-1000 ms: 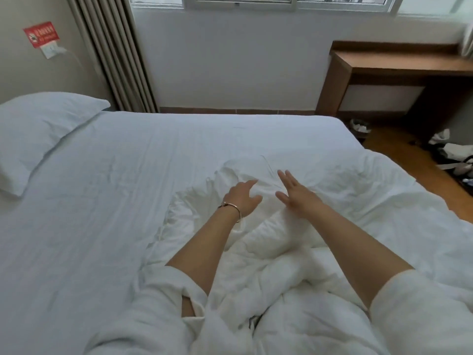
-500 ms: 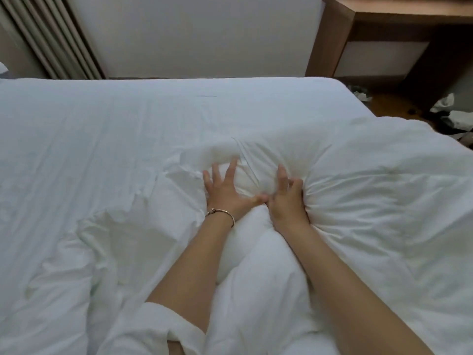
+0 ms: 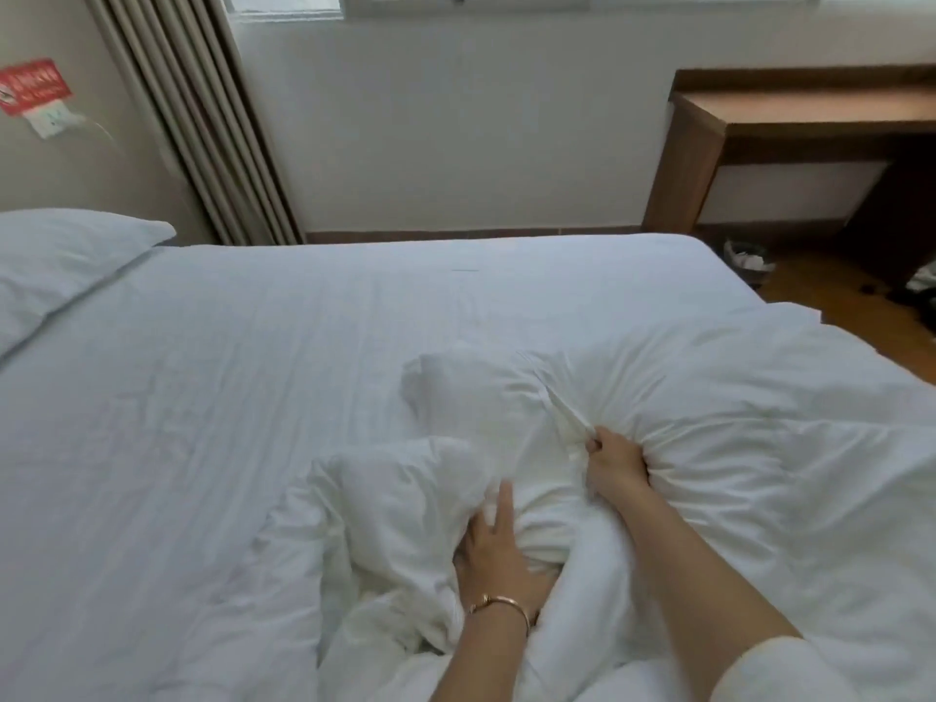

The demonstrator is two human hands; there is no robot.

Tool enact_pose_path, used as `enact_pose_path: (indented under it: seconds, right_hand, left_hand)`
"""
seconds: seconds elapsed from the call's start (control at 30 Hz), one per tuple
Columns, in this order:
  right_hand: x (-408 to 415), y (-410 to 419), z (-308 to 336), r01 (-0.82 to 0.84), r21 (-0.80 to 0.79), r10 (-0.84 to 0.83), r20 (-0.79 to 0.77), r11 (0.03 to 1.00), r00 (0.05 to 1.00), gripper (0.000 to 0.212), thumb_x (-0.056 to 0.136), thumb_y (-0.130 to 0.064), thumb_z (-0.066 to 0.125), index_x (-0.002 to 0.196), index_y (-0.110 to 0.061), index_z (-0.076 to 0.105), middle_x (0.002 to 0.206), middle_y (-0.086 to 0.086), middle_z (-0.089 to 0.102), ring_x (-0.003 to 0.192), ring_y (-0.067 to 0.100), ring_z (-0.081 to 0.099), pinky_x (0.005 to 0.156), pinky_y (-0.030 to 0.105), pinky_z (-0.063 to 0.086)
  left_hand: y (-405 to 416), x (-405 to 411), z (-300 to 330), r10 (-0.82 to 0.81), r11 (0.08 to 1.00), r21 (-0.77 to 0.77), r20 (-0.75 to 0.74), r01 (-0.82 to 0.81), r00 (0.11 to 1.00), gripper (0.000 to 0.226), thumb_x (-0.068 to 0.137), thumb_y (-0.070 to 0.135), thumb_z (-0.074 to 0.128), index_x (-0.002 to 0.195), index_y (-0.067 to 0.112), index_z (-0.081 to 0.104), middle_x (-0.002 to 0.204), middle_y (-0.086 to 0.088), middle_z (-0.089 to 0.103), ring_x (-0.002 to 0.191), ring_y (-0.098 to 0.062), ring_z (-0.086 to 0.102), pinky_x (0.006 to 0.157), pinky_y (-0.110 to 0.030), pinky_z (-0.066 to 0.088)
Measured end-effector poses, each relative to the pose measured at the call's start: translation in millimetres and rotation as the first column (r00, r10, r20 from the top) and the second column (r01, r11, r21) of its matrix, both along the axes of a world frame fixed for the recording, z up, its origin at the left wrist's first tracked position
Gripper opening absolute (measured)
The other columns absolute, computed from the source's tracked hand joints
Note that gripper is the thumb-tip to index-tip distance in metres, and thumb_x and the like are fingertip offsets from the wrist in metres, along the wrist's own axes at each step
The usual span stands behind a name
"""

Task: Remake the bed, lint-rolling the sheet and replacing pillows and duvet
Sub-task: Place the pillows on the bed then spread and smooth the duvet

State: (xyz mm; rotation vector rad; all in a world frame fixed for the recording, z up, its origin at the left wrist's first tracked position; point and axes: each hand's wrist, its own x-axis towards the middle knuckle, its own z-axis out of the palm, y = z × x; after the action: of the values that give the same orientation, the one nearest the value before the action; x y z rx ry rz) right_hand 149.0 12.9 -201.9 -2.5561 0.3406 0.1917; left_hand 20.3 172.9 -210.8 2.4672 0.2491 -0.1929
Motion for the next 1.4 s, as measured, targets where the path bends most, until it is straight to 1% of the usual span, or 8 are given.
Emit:
enact_pose_path:
  seconds: [0.1,0.27,0.4,0.67,0.8,0.93,1.17,1.4]
  right_hand:
    - [-30.6,-8.7,33.4,0.011,-0.017,-0.013,-0.15,1.0,0.989,0.034,0.104,-0.018,0.035,0.118,0.001,0.06,0.128,0.021,0.06,0.118,0.033,0.056,0.089,0.032,0.04]
    - [-114.8,-27.0,90.5,0.101,0.132,-0.078,-0.17,0.986,0.982,0.039,0.104,-0.023,0.035,0.121,-0.001,0.063,0.125,0.019,0.062,0.113,0.031,0.058,0.092,0.033,0.042]
    - [-181.6,-29.4,142.6,0.157,0.375,-0.189,0.05,0.914,0.981,0.037,0.101,-0.024,0.045,0.071,-0.008,0.057,0.078,0.013,0.058,0.072,0.022,0.051,0.066,0.033,0.038]
    - [-257.6,-14.4,297.8,-0.104,0.585,-0.204,0.435,0.804,0.877,0.036,0.101,-0.017,0.048,0.066,-0.012,0.042,0.063,0.0,0.033,0.059,0.014,0.03,0.054,0.03,0.024]
    - [-292.4,-0.3,355.4,-0.263,0.589,-0.124,0.534,0.764,0.836,0.032,0.102,-0.02,0.048,0.079,0.003,0.051,0.071,0.007,0.041,0.068,0.022,0.037,0.06,0.033,0.033]
    - [-330.0,17.1,406.8,-0.375,0.592,-0.1,0.616,0.714,0.781,0.028,0.102,-0.021,0.047,0.101,0.003,0.06,0.085,0.009,0.05,0.078,0.025,0.045,0.071,0.039,0.038]
    - [-418.3,64.4,452.4,-0.474,0.622,-0.064,0.645,0.624,0.762,0.02,0.088,-0.023,0.051,0.072,-0.026,0.062,0.079,0.009,0.044,0.077,0.023,0.041,0.07,0.039,0.036]
    - [-524.9,190.9,429.0,-0.674,0.494,0.313,0.626,0.549,0.714,0.034,0.096,0.002,0.046,0.067,-0.015,0.045,0.062,-0.006,0.036,0.055,0.004,0.031,0.053,0.021,0.026]
  left_hand:
    - [6.6,-56.0,0.8,-0.032,0.999,-0.029,-0.148,0.028,0.988,0.111,0.061,0.08,0.042,0.124,0.053,-0.045,0.16,-0.007,-0.011,0.148,-0.03,-0.007,0.115,-0.036,-0.008]
    - [19.8,-74.2,83.2,-0.089,0.976,-0.21,-0.108,0.065,0.99,0.096,0.082,0.053,0.066,0.153,0.036,0.003,0.161,0.001,-0.003,0.148,-0.018,0.005,0.116,-0.028,0.013]
    - [36.8,-78.3,168.6,-0.116,0.983,-0.133,0.078,0.126,0.99,0.086,0.085,0.054,0.063,0.153,0.035,0.013,0.16,-0.002,0.016,0.145,-0.022,0.021,0.116,-0.04,0.026]
    - [37.6,-117.6,296.1,-0.222,0.975,0.042,0.269,0.219,0.937,0.098,0.074,0.058,0.071,0.15,0.044,0.012,0.161,-0.003,0.002,0.148,-0.028,0.006,0.116,-0.049,0.021]
    - [43.7,-159.9,340.7,-0.188,0.969,0.219,0.342,0.116,0.921,0.09,0.072,0.071,0.061,0.145,0.057,0.009,0.16,0.01,-0.015,0.146,-0.025,-0.017,0.111,-0.066,0.001]
    - [54.0,-204.8,389.2,-0.096,0.95,0.297,0.579,-0.099,0.81,0.064,0.084,0.066,0.05,0.143,0.053,0.028,0.161,0.008,0.006,0.148,-0.022,-0.006,0.109,-0.065,-0.002]
    - [86.9,-292.6,433.9,0.074,0.931,0.209,0.693,-0.299,0.717,0.056,0.084,0.052,0.055,0.137,0.035,0.048,0.154,0.006,0.032,0.146,-0.015,0.016,0.11,-0.061,0.002]
    - [183.1,-416.7,374.1,0.446,0.844,-0.072,0.645,-0.531,0.621,0.023,0.095,0.035,0.051,0.106,0.025,0.068,0.126,0.004,0.059,0.131,-0.015,0.041,0.108,-0.051,0.014]
